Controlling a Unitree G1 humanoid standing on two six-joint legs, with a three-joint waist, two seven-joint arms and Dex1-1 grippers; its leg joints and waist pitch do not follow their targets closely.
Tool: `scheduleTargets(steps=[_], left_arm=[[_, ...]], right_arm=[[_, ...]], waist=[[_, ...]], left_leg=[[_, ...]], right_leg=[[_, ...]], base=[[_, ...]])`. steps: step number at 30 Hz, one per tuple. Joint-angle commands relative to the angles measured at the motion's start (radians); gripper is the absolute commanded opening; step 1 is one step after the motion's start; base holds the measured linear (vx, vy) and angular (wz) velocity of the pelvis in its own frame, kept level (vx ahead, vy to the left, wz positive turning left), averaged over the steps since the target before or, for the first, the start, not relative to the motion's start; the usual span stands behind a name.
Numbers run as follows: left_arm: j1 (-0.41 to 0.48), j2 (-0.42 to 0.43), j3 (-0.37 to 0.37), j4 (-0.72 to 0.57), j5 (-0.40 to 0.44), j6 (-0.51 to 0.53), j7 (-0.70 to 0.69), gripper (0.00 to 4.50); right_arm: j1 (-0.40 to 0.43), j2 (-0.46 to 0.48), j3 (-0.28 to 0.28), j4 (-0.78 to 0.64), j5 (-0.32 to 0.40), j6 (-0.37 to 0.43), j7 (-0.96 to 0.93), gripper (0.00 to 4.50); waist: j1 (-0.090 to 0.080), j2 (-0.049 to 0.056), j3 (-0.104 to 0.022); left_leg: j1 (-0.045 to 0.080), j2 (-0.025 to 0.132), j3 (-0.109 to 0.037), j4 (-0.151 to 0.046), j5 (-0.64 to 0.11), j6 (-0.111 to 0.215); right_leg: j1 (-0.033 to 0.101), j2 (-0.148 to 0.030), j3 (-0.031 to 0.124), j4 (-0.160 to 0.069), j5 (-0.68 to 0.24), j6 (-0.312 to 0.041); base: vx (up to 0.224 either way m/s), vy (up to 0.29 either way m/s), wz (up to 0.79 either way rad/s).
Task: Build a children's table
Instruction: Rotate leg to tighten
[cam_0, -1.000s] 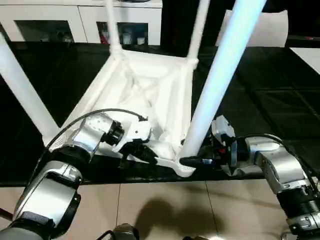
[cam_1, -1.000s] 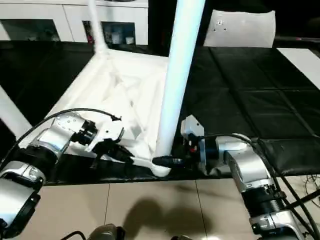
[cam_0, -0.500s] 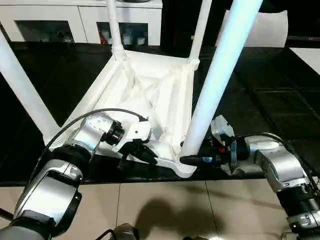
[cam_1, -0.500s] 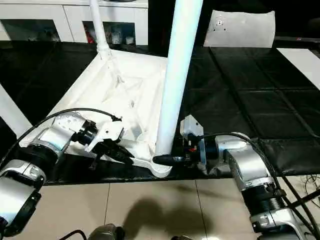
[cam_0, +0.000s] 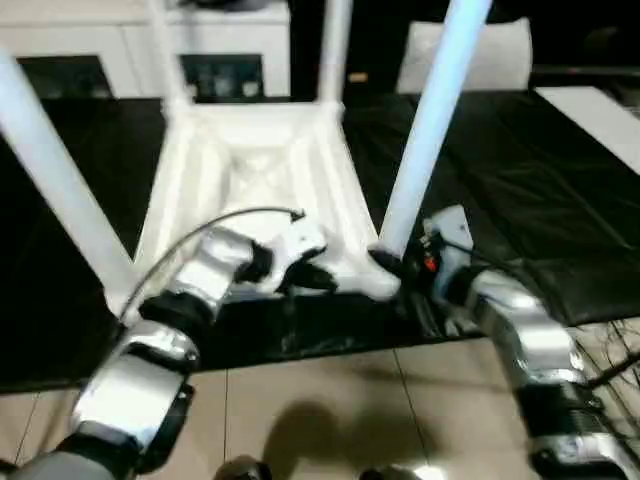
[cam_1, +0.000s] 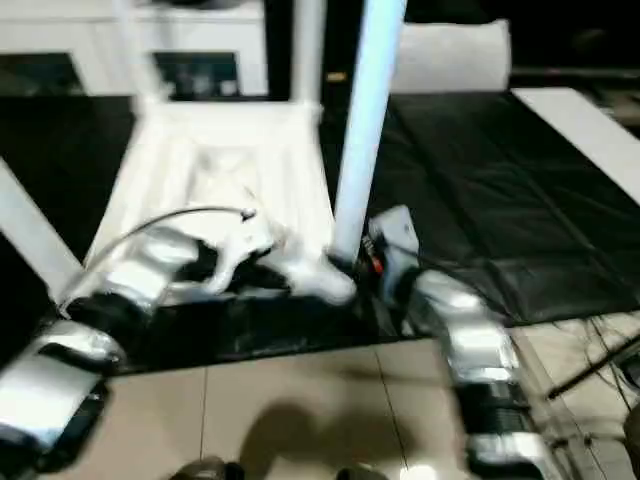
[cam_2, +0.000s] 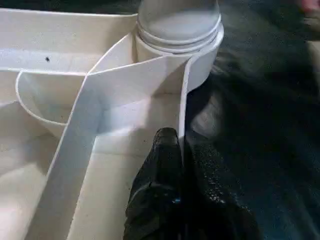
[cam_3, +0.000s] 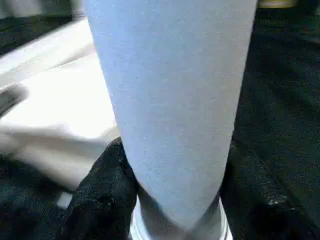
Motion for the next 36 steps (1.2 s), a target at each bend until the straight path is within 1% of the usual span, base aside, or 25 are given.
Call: scheduleTargets(steps=[1,2,3,4,5,6,7,9,11,12,13,14,15,16,18,19,20,22,23,26,27,30,31,33,36], left_arm=[[-0.033,-0.118,0.015,-0.080,-0.031,0.010,0.116,0.00],[-0.028,-0.119,0.008,-0.088,-0.023,0.009,0.119,0.00],[-0.028,-0.119,0.008,-0.088,-0.023,0.009,0.119,0.00],[-0.023,-0.117,0.000,-0.095,-0.017,0.006,0.113,0.00],[-0.019,-0.115,-0.005,-0.102,-0.014,0.010,0.111,0.00],[-0.019,-0.115,-0.005,-0.102,-0.014,0.010,0.111,0.00],[-0.013,-0.101,-0.015,-0.105,-0.007,-0.005,0.095,0.00],[0.002,-0.061,-0.036,-0.112,0.008,-0.042,0.052,0.00],[0.010,-0.042,-0.040,-0.117,0.009,-0.050,0.030,0.00],[0.011,-0.039,-0.040,-0.118,0.008,-0.049,0.027,0.00],[0.012,-0.035,-0.039,-0.119,0.007,-0.051,0.021,0.00],[0.017,-0.012,-0.037,-0.121,0.001,-0.060,-0.016,0.00],[0.022,0.010,-0.039,-0.121,-0.004,-0.085,-0.059,0.00],[0.023,0.017,-0.040,-0.121,-0.006,-0.094,-0.074,0.00],[0.032,0.049,-0.044,-0.123,-0.024,-0.162,-0.160,0.00],[0.032,0.059,-0.044,-0.120,-0.026,-0.170,-0.175,0.00],[0.032,0.068,-0.047,-0.115,-0.026,-0.181,-0.190,0.00],[0.031,0.086,-0.053,-0.111,-0.031,-0.191,-0.227,0.00],[0.031,0.105,-0.059,-0.107,-0.042,-0.210,-0.289,0.00],[0.027,0.126,-0.061,-0.095,-0.057,-0.235,-0.367,0.00],[0.026,0.130,-0.061,-0.092,-0.060,-0.242,-0.383,0.00],[0.019,0.147,-0.065,-0.078,-0.065,-0.260,-0.437,0.00],[0.016,0.151,-0.065,-0.074,-0.066,-0.266,-0.451,0.00],[0.008,0.168,-0.072,-0.064,-0.066,-0.276,-0.492,0.00],[0.001,0.188,-0.086,-0.053,-0.063,-0.296,-0.536,0.00]], right_arm=[[-0.018,0.129,0.126,0.009,0.033,0.048,-0.002,1.97],[-0.020,0.142,0.119,0.008,0.035,0.041,-0.016,1.97],[-0.020,0.142,0.119,0.008,0.035,0.041,-0.016,1.97],[-0.020,0.151,0.105,0.009,0.047,0.039,-0.021,1.97],[-0.020,0.158,0.097,0.009,0.049,0.040,-0.027,2.31],[-0.020,0.158,0.097,0.009,0.049,0.040,-0.027,2.52],[-0.014,0.149,0.099,0.007,0.044,0.032,-0.015,2.69],[0.003,0.125,0.099,-0.008,0.031,0.019,0.005,2.75],[0.012,0.109,0.100,-0.021,0.030,0.011,0.021,2.96],[0.014,0.105,0.100,-0.024,0.030,0.009,0.026,3.19],[0.016,0.100,0.101,-0.027,0.030,0.007,0.033,3.19],[0.027,0.066,0.108,-0.044,0.035,-0.007,0.080,3.30],[0.038,0.026,0.112,-0.060,0.044,-0.014,0.136,3.30],[0.042,0.007,0.114,-0.066,0.047,-0.019,0.163,3.43],[0.050,-0.043,0.114,-0.079,0.055,-0.029,0.237,3.65],[0.051,-0.060,0.113,-0.082,0.059,-0.032,0.262,3.70],[0.053,-0.078,0.112,-0.084,0.064,-0.035,0.289,3.89],[0.054,-0.110,0.110,-0.088,0.068,-0.042,0.339,4.01],[0.054,-0.151,0.110,-0.090,0.075,-0.050,0.398,4.12],[0.048,-0.209,0.124,-0.077,0.082,-0.078,0.475,4.40],[0.046,-0.220,0.128,-0.071,0.082,-0.087,0.490,4.47],[0.038,-0.255,0.143,-0.048,0.076,-0.119,0.557,4.47],[0.036,-0.265,0.149,-0.043,0.074,-0.129,0.575,4.47],[0.034,-0.295,0.165,-0.042,0.089,-0.142,0.655,4.47],[0.028,-0.325,0.180,-0.045,0.117,-0.138,0.739,4.47]], waist=[[-0.001,-0.007,-0.068],[-0.002,-0.008,-0.071],[-0.002,-0.007,-0.073],[-0.001,-0.006,-0.075],[-0.002,-0.005,-0.076],[-0.002,-0.006,-0.077],[-0.001,-0.006,-0.077],[-0.001,-0.008,-0.076],[-0.001,-0.008,-0.076],[0.000,-0.008,-0.076],[0.000,-0.007,-0.076],[0.001,-0.007,-0.076],[0.002,-0.007,-0.076],[0.002,-0.007,-0.076],[0.003,-0.007,-0.079],[0.003,-0.009,-0.080],[0.004,-0.008,-0.081],[0.008,-0.005,-0.080],[0.014,-0.003,-0.080],[0.023,-0.001,-0.081],[0.032,-0.001,-0.081],[0.044,0.001,-0.080],[0.047,-0.002,-0.080],[0.053,-0.002,-0.080],[0.057,-0.002,-0.081]], left_leg=[[0.027,0.053,-0.042,-0.081,-0.371,-0.022],[0.023,0.056,-0.043,-0.085,-0.350,-0.017],[0.022,0.057,-0.042,-0.086,-0.337,-0.012],[0.020,0.057,-0.039,-0.087,-0.317,-0.005],[0.018,0.056,-0.036,-0.086,-0.303,0.002],[0.017,0.055,-0.034,-0.085,-0.287,0.010],[0.018,0.055,-0.032,-0.084,-0.283,0.014],[0.016,0.055,-0.031,-0.083,-0.275,0.022],[0.015,0.053,-0.030,-0.082,-0.275,0.027],[0.013,0.053,-0.030,-0.081,-0.273,0.026],[0.014,0.054,-0.030,-0.082,-0.271,0.025],[0.016,0.055,-0.031,-0.082,-0.271,0.024],[0.013,0.055,-0.031,-0.083,-0.262,0.029],[0.013,0.055,-0.031,-0.083,-0.262,0.029],[0.013,0.057,-0.029,-0.081,-0.247,0.042],[0.011,0.056,-0.028,-0.079,-0.238,0.047],[0.013,0.057,-0.027,-0.078,-0.231,0.049],[0.015,0.060,-0.026,-0.078,-0.225,0.050],[0.019,0.062,-0.025,-0.078,-0.225,0.046],[0.020,0.064,-0.024,-0.078,-0.217,0.047],[0.023,0.065,-0.021,-0.077,-0.225,0.045],[0.020,0.066,-0.022,-0.078,-0.230,0.035],[0.021,0.066,-0.023,-0.079,-0.238,0.031],[0.022,0.066,-0.022,-0.078,-0.243,0.030],[0.020,0.068,-0.023,-0.079,-0.245,0.036]], right_leg=[[0.029,-0.080,0.048,-0.114,-0.549,-0.125],[0.034,-0.077,0.049,-0.110,-0.493,-0.131],[0.035,-0.076,0.050,-0.107,-0.458,-0.136],[0.036,-0.075,0.053,-0.101,-0.393,-0.151],[0.037,-0.073,0.055,-0.095,-0.336,-0.169],[0.039,-0.073,0.056,-0.090,-0.298,-0.184],[0.039,-0.072,0.057,-0.089,-0.287,-0.190],[0.042,-0.074,0.058,-0.087,-0.277,-0.198],[0.042,-0.076,0.057,-0.091,-0.312,-0.187],[0.043,-0.077,0.057,-0.092,-0.328,-0.181],[0.042,-0.077,0.057,-0.093,-0.332,-0.179],[0.041,-0.076,0.056,-0.093,-0.335,-0.178],[0.045,-0.074,0.057,-0.092,-0.317,-0.176],[0.045,-0.074,0.057,-0.092,-0.317,-0.176],[0.046,-0.074,0.058,-0.085,-0.269,-0.191],[0.047,-0.074,0.057,-0.082,-0.251,-0.201],[0.046,-0.074,0.057,-0.081,-0.242,-0.207],[0.043,-0.074,0.058,-0.079,-0.225,-0.221],[0.042,-0.073,0.058,-0.077,-0.211,-0.232],[0.043,-0.072,0.058,-0.071,-0.188,-0.240],[0.041,-0.074,0.058,-0.073,-0.193,-0.240],[0.042,-0.076,0.058,-0.071,-0.202,-0.241],[0.042,-0.076,0.058,-0.072,-0.214,-0.238],[0.042,-0.078,0.058,-0.074,-0.228,-0.235],[0.044,-0.076,0.057,-0.071,-0.227,-0.234]], base=[[0.000,0.000,0.00],[0.000,0.000,0.00],[0.000,0.000,0.00],[0.000,0.000,0.00],[0.000,0.000,0.00],[0.000,0.000,0.00],[0.000,0.000,0.00],[0.000,0.000,0.00],[0.000,0.000,0.00],[0.000,0.000,0.00],[0.000,0.000,0.00],[0.000,0.000,0.00],[0.000,0.000,0.00],[0.000,0.000,0.00],[0.000,0.000,0.00],[0.000,0.000,0.00],[0.000,0.000,0.00],[0.000,0.000,0.00],[0.000,0.000,0.00],[0.000,0.000,0.00],[0.000,0.000,0.00],[0.000,0.000,0.00],[0.000,0.000,0.00],[0.000,0.000,0.00],[0.000,0.000,0.00]])
